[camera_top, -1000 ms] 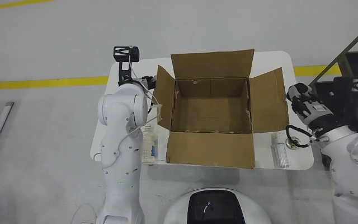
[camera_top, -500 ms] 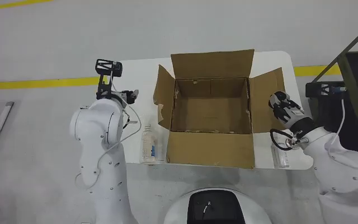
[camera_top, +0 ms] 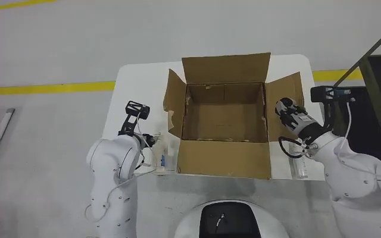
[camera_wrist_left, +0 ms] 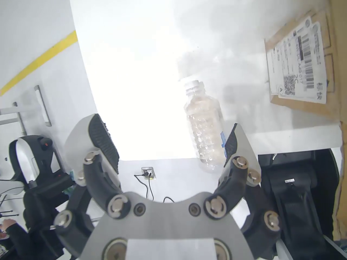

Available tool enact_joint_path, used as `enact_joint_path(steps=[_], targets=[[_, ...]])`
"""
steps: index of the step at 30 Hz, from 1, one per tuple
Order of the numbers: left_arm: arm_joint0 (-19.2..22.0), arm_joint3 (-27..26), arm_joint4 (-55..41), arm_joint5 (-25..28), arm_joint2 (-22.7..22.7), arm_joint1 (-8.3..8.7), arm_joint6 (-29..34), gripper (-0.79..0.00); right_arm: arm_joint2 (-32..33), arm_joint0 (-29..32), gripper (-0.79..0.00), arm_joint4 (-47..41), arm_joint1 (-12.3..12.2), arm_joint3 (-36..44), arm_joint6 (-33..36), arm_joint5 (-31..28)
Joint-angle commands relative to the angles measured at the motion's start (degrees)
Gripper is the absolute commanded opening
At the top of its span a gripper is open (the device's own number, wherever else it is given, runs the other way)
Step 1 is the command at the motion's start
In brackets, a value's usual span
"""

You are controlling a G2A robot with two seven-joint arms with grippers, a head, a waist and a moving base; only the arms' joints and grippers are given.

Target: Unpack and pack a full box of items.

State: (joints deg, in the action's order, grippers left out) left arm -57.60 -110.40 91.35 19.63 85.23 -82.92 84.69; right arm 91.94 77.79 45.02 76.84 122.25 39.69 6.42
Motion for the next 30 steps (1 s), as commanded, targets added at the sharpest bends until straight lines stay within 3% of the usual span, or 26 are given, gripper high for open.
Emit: enact_joint_path(steps=[1, 14, 17, 21, 30], targets=[[-0.1, -0.1, -0.7, -0.8, -0.1, 0.19, 0.8, 0.000, -0.3, -0.6, -0.785, -0.1, -0.1, -0.7, 0.0, -0.1], [-0.2, -0.1, -1.0, -1.0, -0.1, 0.18, 0.2, 0.000, -4.1, -5.2, -0.785, 1.7, -0.6, -5.4, 1.2, -0.4], [-1.6, -0.3, -3.4, -0.2, -0.2, 0.34, -2.7, 0.000, -4.5, -6.0, -0.785, 1.3, -0.7, -6.0, 1.4, -0.6], [-3.6, -1.0, -9.8, -2.3, 1.7, 0.45, -0.9, 0.000, -4.7, -6.5, -0.785, 1.0, -0.9, -6.7, 1.7, -0.8], [-10.1, -1.7, -17.5, -1.1, 4.5, 1.34, -0.8, 0.000, -4.9, -7.0, -0.785, 1.0, -1.3, -7.5, 2.3, -0.8]])
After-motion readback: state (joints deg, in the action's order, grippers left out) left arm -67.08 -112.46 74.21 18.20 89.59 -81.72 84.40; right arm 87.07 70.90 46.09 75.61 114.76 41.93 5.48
